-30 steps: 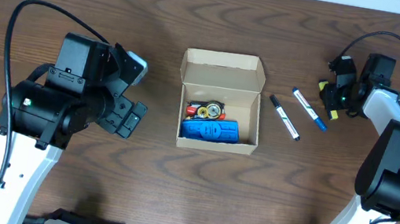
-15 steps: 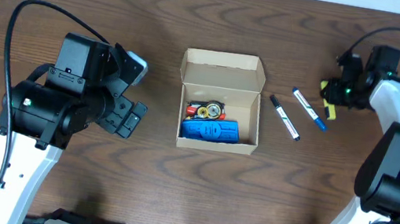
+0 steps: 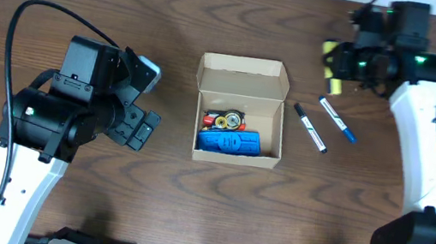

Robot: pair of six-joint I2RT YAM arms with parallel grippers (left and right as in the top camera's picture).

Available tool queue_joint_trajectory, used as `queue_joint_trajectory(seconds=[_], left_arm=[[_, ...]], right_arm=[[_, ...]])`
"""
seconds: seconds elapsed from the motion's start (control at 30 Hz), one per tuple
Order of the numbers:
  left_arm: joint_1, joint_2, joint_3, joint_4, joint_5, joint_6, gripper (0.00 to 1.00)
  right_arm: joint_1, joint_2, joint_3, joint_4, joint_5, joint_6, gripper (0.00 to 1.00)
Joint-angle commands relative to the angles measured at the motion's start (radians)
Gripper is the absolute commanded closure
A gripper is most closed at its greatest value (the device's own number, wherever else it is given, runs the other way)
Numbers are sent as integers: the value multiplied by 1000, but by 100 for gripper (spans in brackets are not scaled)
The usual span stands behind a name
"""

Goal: Pack container
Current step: 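Carry the highlighter into the box and release it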

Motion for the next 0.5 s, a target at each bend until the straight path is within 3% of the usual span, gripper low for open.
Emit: queue_joint_trajectory(seconds=[0.0,0.3,0.47], left_arm=[[3,-4,10,-3,-3,11,5],[3,-4,10,-3,-3,11,5],[3,-4,10,-3,-3,11,5]], right_arm=[[92,6,2,-37,-9,116,79],[319,14,-6,-121,246,286,78],[372,14,-81,-108,280,390,78]])
